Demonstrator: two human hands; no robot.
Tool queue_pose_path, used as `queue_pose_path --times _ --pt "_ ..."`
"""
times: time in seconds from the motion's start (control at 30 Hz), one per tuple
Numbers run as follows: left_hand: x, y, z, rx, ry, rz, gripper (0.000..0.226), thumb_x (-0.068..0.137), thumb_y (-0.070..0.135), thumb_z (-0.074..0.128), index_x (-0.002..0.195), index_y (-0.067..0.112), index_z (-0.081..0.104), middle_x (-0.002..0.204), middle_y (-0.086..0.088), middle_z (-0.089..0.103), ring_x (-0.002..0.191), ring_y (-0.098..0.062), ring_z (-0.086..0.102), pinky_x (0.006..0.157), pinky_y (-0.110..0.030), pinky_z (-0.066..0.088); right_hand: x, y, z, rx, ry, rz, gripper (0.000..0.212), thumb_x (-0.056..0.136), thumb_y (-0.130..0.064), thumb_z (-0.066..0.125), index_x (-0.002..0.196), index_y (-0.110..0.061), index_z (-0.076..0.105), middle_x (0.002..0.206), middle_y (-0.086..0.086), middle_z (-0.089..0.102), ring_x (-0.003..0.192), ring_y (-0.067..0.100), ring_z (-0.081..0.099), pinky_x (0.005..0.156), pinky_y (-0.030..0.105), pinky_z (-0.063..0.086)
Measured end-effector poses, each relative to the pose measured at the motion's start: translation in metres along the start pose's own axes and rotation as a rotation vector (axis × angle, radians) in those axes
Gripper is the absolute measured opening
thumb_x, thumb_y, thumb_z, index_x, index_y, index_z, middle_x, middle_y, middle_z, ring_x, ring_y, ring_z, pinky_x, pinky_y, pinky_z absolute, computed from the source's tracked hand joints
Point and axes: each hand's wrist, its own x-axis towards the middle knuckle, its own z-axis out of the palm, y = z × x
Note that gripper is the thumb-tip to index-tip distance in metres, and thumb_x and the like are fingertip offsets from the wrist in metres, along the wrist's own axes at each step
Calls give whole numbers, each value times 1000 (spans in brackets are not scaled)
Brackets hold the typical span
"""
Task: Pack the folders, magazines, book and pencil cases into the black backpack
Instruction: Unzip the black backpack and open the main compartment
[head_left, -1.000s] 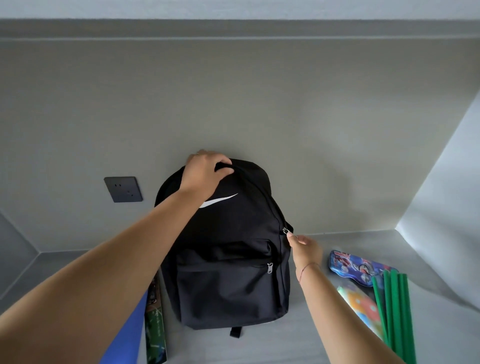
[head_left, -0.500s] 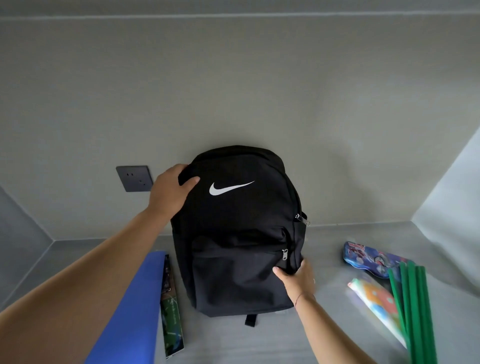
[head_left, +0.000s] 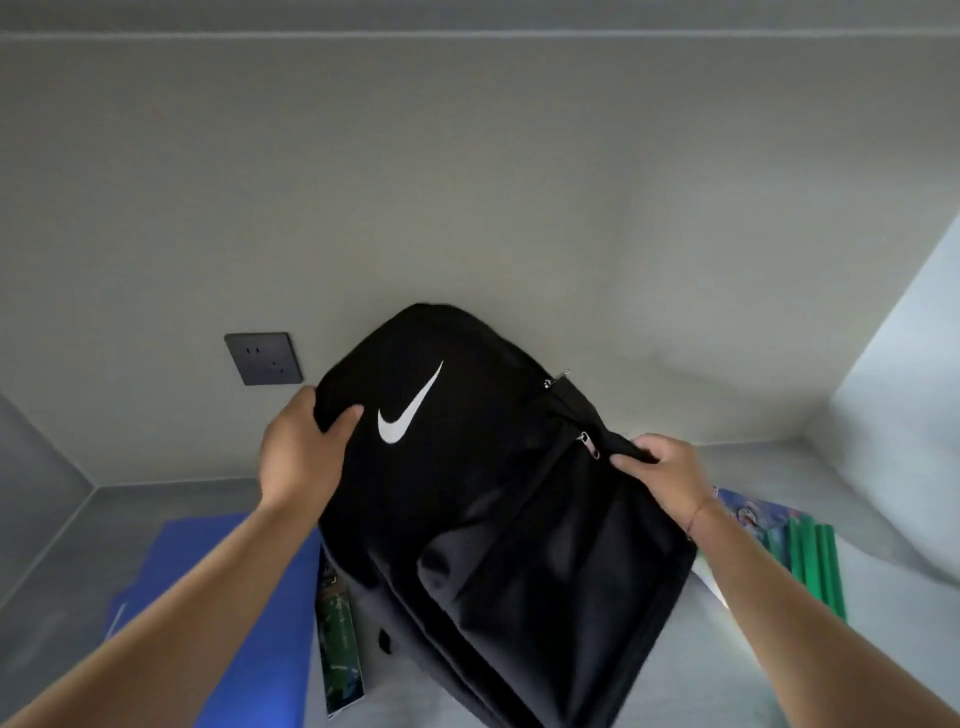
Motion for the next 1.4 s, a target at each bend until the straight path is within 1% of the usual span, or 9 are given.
queue_pose_path --times 0.17,0.4,0.63,0.7,0.83,0.93,1.1,1.27,1.4 --pt "-64 -43 3 64 -20 -149 26 86 34 63 102 17 53 79 3 59 65 -17 56 48 -25 39 18 -15 15 -310 -128 -47 4 75 -17 74 77 -16 70 81 3 72 82 22 65 78 32 48" --pt "-126 -98 13 67 -92 -393 25 83 34 67 96 16 56 72 5 60 62 -12 58 50 -29 45 -41 -13 82 -402 -67 -15 56 74 -41 73 123 -19 59 125 3 59 119 25 51 101 38 37" --pt "-146 -123 16 32 -124 -512 24 80 41 68 86 20 58 67 -1 63 61 -17 59 52 -30 48 -176 -4 160 -388 -99 190 91 64 -78 52 134 -21 43 131 -5 45 126 17 39 105 42 29" --pt "-149 -125 17 27 -121 -514 24 80 42 68 81 21 57 65 1 62 59 -14 57 48 -27 44 -198 -6 176 -443 -71 205 85 65 -76 52 131 -23 44 128 -7 45 122 16 40 104 39 31" --pt "-155 -121 17 13 -121 -522 23 81 41 67 83 20 58 67 3 62 61 -12 57 46 -24 39 -204 -2 182 -597 -57 127 29 83 -42 58 107 -25 59 113 -7 54 109 16 47 92 34 32" --pt "-168 -114 17 -8 -137 -537 22 80 37 69 86 18 59 67 5 61 62 -10 57 46 -24 38 -181 5 161 -538 -4 20 8 84 -25 62 83 -18 58 90 -1 60 91 23 58 79 36 39" --pt "-231 -87 35 -221 -272 -710 21 74 27 77 81 12 65 67 -2 69 63 -20 67 53 -32 54 -137 12 118 -460 -78 -49 33 82 -22 69 66 -15 41 65 2 52 65 25 57 63 30 39" --pt "-285 -39 57 -602 -453 -912 19 72 8 79 73 17 62 70 0 67 50 -16 69 44 -27 55 -120 31 87 -509 -47 -23 15 80 -27 71 85 -14 69 86 1 69 88 24 61 85 37 41" --pt "-279 -30 52 -505 -326 -861 38 70 32 80 94 8 62 89 -7 69 82 -21 69 73 -37 58 -134 48 62 -509 49 113 28 75 -30 75 99 -17 68 111 2 63 108 26 53 92 35 33"
